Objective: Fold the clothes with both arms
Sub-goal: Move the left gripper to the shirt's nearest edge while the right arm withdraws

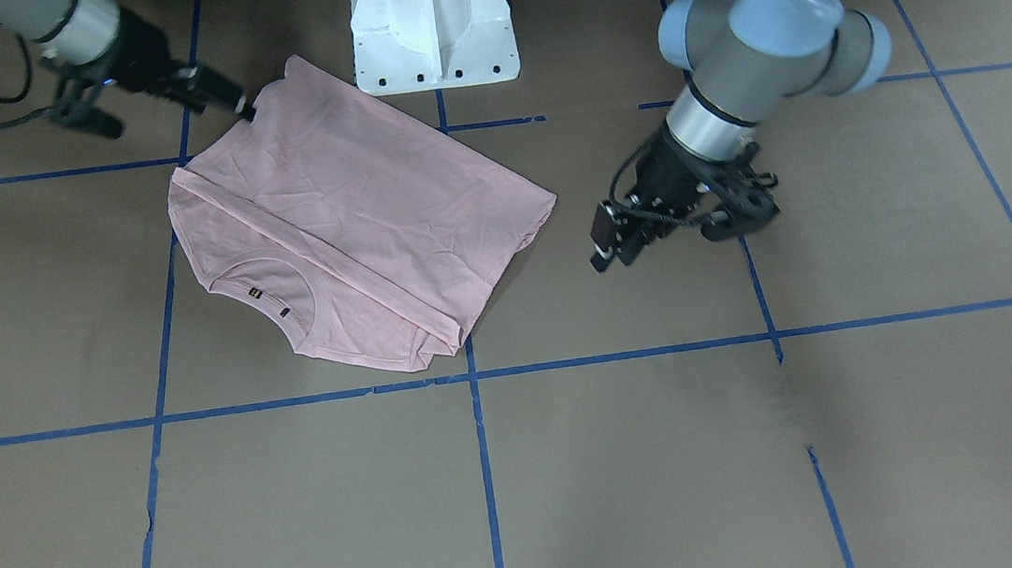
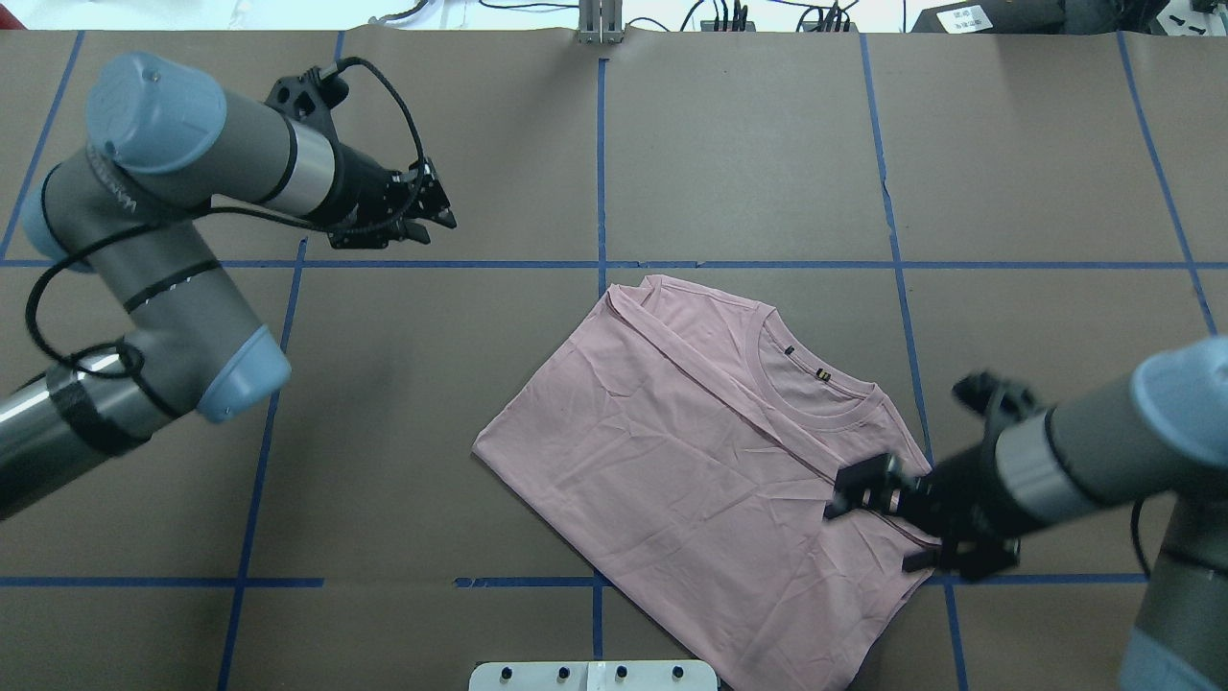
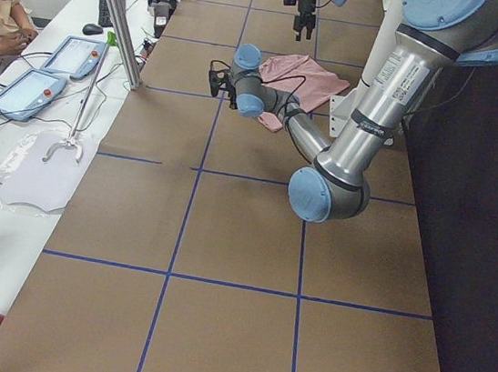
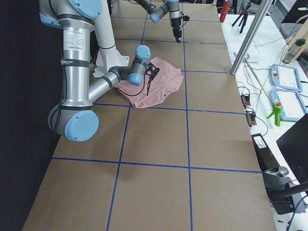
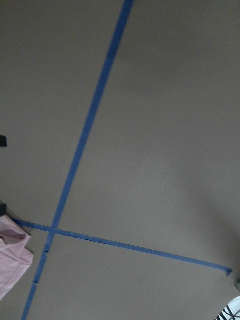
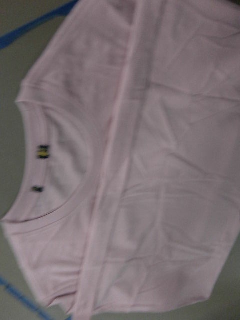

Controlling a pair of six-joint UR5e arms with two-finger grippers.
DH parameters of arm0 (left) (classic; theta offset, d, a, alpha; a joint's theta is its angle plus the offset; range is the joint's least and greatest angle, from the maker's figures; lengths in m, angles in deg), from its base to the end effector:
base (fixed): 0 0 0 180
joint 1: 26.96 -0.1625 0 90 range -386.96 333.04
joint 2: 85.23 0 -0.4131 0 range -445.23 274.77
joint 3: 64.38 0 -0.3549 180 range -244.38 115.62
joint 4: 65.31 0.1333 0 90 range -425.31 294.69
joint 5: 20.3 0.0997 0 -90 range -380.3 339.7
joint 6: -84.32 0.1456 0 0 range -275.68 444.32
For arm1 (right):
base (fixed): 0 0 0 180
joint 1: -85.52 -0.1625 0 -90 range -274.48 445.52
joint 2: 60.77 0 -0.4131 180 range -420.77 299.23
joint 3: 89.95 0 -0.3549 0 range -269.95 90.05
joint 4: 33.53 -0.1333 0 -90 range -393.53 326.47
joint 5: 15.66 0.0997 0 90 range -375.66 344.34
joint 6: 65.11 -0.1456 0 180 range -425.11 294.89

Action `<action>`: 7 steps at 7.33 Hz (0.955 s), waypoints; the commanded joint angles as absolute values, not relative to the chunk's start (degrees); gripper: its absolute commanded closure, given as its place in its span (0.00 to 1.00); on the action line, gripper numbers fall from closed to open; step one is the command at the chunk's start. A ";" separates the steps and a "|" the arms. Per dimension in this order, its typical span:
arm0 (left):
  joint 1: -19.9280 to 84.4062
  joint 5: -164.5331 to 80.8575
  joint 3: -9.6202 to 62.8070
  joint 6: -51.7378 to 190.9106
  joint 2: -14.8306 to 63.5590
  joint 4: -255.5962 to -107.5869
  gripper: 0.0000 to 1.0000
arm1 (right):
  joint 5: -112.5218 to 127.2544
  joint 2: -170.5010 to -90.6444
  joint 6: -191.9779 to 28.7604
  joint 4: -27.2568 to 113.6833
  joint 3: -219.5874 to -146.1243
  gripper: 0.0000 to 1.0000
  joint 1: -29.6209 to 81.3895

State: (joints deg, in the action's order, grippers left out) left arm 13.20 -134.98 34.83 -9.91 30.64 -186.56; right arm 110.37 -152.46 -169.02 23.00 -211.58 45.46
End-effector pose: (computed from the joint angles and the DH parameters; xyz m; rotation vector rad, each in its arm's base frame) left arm 0.4361 -0.4629 0.2920 -0.0115 1.2082 -0.4302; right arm -0.3101 -0.3230 0.3618 -0.3078 -1.1742 0.4777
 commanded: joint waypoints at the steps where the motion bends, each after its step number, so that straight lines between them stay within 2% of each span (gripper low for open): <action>1: 1.75 -123.37 37.75 -15.86 29.64 -178.82 0.46 | 109.94 -147.72 -156.49 23.24 -203.90 0.00 33.78; 3: -1.28 -121.38 37.66 -15.97 31.39 -171.36 0.46 | 106.71 -143.14 -154.85 23.24 -197.73 0.00 33.04; 7: -4.27 -121.38 37.40 -18.07 32.19 -167.09 0.46 | 106.51 -142.15 -154.93 23.42 -196.47 0.00 33.05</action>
State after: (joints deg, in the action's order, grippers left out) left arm -3.57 -121.38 37.47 -17.32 31.98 -168.17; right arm 106.56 -142.20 -154.95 23.35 -196.62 33.05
